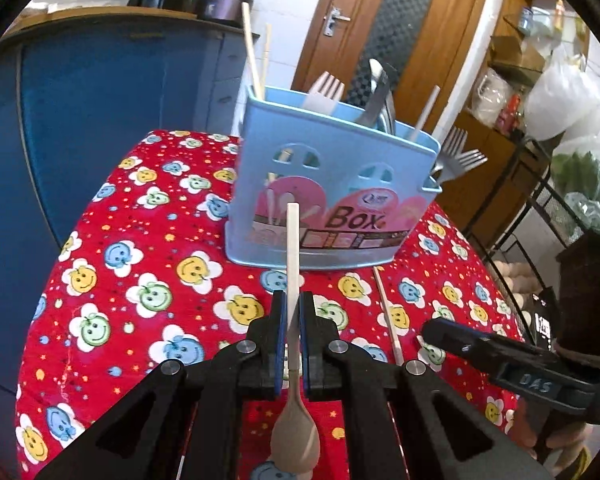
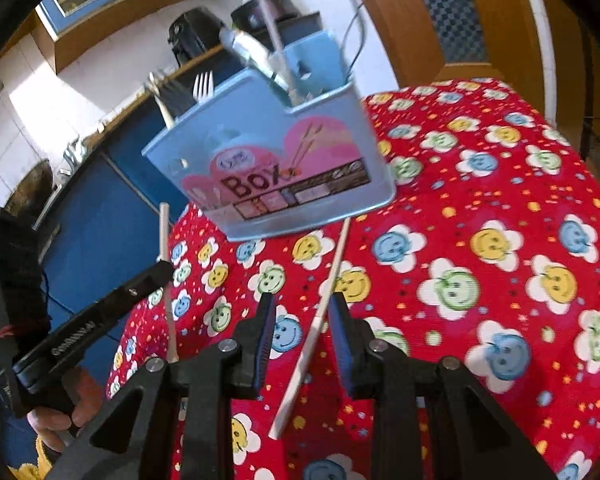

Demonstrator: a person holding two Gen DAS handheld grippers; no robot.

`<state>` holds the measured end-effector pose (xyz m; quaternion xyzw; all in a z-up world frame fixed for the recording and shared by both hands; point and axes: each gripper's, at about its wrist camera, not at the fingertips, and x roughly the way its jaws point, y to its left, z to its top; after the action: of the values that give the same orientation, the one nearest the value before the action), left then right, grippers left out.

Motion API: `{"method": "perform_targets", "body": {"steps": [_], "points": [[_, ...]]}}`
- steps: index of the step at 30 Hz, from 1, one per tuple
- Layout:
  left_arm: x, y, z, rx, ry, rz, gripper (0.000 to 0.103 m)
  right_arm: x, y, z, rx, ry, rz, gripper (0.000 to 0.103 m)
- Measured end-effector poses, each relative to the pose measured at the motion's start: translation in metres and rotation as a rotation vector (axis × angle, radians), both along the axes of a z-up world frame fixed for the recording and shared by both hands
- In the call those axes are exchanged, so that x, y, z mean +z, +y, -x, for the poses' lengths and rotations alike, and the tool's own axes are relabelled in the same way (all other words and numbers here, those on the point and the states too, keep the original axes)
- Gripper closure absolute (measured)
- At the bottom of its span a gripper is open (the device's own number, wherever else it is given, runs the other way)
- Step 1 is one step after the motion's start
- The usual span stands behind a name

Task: Organize utensils
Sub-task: 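Grasp a wooden chopstick with the right tool while the left tool holds the spoon raised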

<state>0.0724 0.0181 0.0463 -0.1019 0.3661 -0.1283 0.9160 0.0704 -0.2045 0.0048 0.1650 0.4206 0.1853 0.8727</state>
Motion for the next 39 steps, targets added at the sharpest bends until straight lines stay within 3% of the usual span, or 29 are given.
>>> {"method": "perform_targets", "body": {"steps": [9, 16, 20, 23, 30, 39], "points": [[0.003, 0.02, 0.003, 0.023, -0.027, 0.038, 0.098, -0.02, 0.023, -0.02, -0.008, 0.097, 0.1, 0.073], [0.003, 0.031, 0.003, 0.046, -0.027, 0.054, 0.098, -0.021, 0.028, -0.024, -0.026, 0.096, 0.124, 0.074], [0.002, 0.032, 0.002, 0.052, -0.026, 0.052, 0.098, -0.022, 0.028, -0.029, -0.025, 0.094, 0.126, 0.078], [0.003, 0.03, 0.003, 0.052, -0.025, 0.054, 0.098, -0.023, 0.025, -0.035, -0.026, 0.097, 0.125, 0.09], [0.012, 0.029, 0.011, 0.047, -0.056, 0.058, 0.097, -0.025, 0.013, -0.034, -0.001, 0.124, 0.039, 0.096], [0.028, 0.029, 0.021, 0.039, -0.105, 0.06, 0.097, -0.011, 0.008, -0.002, 0.027, 0.054, -0.098, 0.096]]}}
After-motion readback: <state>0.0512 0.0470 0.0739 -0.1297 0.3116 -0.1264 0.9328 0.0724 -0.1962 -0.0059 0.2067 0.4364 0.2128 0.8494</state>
